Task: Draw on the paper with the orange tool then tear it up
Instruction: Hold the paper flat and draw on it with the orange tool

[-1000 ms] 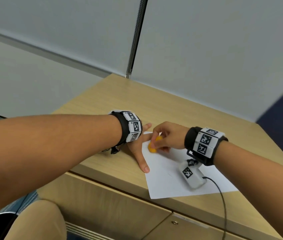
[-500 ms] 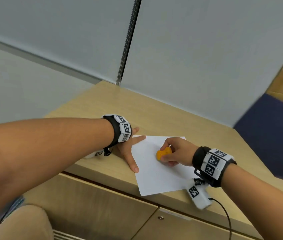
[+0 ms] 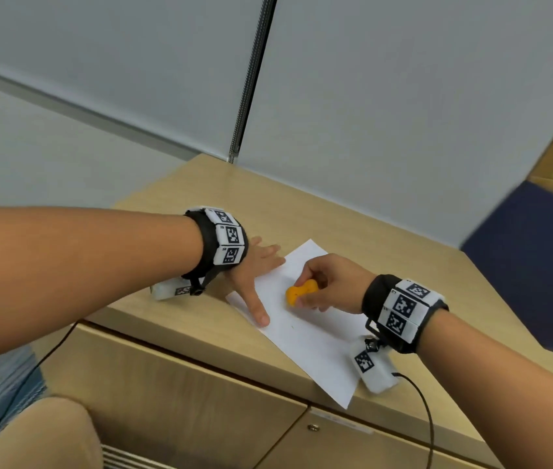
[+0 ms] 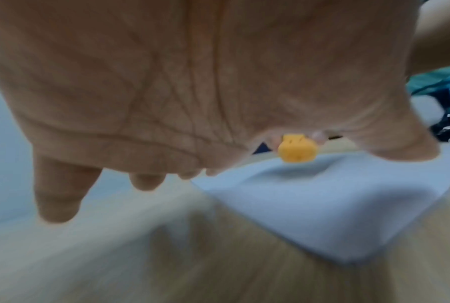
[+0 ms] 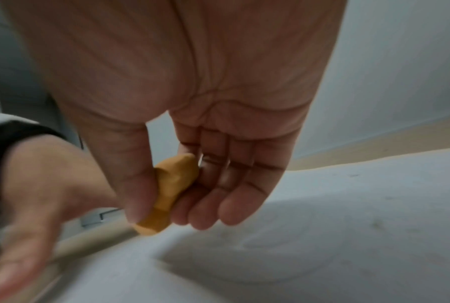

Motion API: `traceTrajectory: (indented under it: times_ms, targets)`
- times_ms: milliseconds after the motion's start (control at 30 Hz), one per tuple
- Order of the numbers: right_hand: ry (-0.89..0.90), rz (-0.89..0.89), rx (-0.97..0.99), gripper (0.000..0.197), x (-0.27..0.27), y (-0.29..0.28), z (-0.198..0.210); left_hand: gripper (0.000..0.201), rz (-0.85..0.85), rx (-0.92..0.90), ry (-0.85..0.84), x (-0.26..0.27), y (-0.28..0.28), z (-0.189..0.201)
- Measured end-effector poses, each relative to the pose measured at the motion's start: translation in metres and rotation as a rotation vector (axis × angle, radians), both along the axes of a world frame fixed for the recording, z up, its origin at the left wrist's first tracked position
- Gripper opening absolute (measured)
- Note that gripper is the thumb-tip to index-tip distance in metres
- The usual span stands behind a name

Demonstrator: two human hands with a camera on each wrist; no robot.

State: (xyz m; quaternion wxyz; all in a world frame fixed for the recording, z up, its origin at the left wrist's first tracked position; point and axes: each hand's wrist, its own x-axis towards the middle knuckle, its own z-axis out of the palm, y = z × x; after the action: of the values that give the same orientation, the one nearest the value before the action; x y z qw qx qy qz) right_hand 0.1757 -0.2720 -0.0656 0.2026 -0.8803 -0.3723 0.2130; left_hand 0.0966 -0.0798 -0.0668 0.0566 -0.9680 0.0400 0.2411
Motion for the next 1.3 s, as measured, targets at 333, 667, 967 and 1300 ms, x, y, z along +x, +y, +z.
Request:
traceTrajectory:
  times_ms: [333,667,967,1300]
  targets:
    - [-0.196,0.059,-0.038,0.024,-0.004,0.043,-0.015,0.154,-0.036,0.059,0.061,0.024,0.007,-0.029]
    - [-0.223,0.098,-0.073,0.026,0.016,0.046,-0.009,0.144,-0.008,0.023,0.027,0.023,0.008,-0.031]
    - [-0.246,0.155,-0.142,0.025,0.011,0.049,0.000,0.141,0.013,0.027,0.038,0.023,0.008,-0.030]
    - [-0.035,0.259,-0.224,0.027,0.009,0.045,0.005,0.141,0.006,0.040,0.044,0.023,0.006,-0.027]
